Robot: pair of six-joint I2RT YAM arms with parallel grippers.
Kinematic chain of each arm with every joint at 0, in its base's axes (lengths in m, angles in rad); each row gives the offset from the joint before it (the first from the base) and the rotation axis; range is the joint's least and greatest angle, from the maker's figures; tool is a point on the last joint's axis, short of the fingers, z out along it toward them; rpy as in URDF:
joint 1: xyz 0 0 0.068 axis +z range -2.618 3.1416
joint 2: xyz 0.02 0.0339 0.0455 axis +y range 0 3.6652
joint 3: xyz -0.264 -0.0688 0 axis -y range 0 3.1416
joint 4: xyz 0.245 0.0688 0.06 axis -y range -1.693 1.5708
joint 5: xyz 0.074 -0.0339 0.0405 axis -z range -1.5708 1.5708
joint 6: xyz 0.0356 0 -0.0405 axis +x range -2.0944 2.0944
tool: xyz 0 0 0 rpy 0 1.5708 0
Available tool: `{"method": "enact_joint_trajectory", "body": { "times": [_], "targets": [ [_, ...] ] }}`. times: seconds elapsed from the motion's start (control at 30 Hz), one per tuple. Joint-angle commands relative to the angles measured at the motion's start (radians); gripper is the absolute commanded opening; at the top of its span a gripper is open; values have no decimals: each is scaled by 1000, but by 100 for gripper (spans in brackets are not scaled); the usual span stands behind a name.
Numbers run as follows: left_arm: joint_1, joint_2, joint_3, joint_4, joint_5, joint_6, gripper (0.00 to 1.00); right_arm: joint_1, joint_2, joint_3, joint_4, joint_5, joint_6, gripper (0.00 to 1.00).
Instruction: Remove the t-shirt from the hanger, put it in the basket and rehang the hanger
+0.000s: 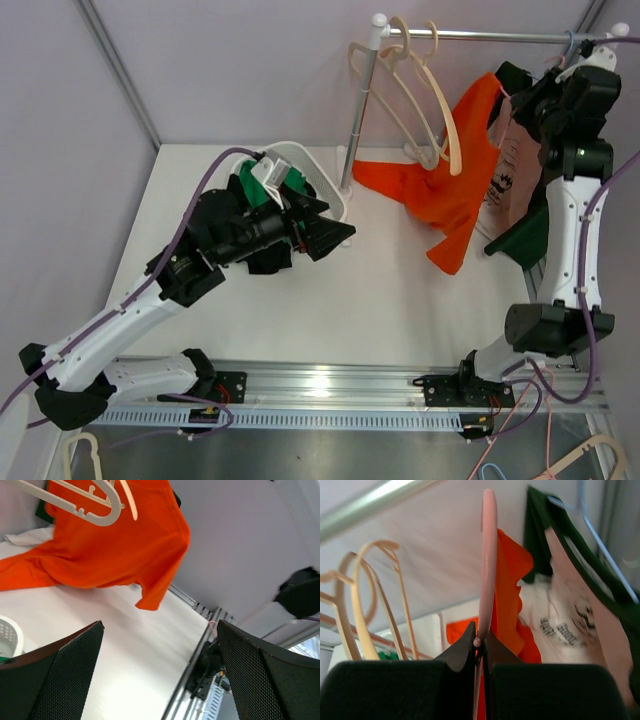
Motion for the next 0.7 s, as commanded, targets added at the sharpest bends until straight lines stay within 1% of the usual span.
{"method": "enact_joint_trajectory", "body": {
  "times": [0.0, 0.03, 0.07, 0.13, 0.17, 0.23, 0.33, 0.37, 0.4, 0.47, 0.53, 0.57, 0.6, 0.67],
  "targets": [
    [-3, -38, -50, 79, 17, 98, 100, 17, -177, -95, 13, 155, 26, 0],
    [-11, -44, -66, 115, 14, 115, 100, 17, -236, -127, 7, 193, 35, 0],
    [-37, -47, -83, 132, 8, 157, 99, 18, -266, -192, 4, 206, 38, 0],
    [-71, -53, -115, 160, -17, 210, 100, 20, -322, -250, -11, 221, 52, 0],
    [-104, -53, -121, 188, -21, 260, 100, 22, -373, -295, -31, 221, 66, 0],
    [-156, -43, -143, 195, -37, 328, 100, 34, -419, -333, -69, 227, 87, 0],
    [-213, -23, -178, 272, -40, 386, 99, 66, -502, -392, -105, 243, 115, 0],
    [-260, -15, -186, 307, -63, 415, 100, 75, -537, -406, -120, 252, 129, 0],
    [-313, 2, -205, 330, -77, 475, 100, 90, -551, -425, -128, 261, 135, 0],
    [-370, 22, -228, 382, -126, 533, 100, 104, -568, -429, -152, 269, 143, 0],
    [-426, 46, -248, 480, -162, 592, 100, 121, -573, -413, -169, 273, 149, 0],
    [-472, 80, -273, 519, -173, 645, 99, 127, -568, -403, -188, 273, 150, 0],
    [-489, 100, -276, 583, -217, 665, 100, 132, -559, -394, -197, 275, 152, 0],
    [-523, 170, -270, 628, -228, 701, 99, 152, -551, -367, -218, 276, 155, 0]
  ]
}}
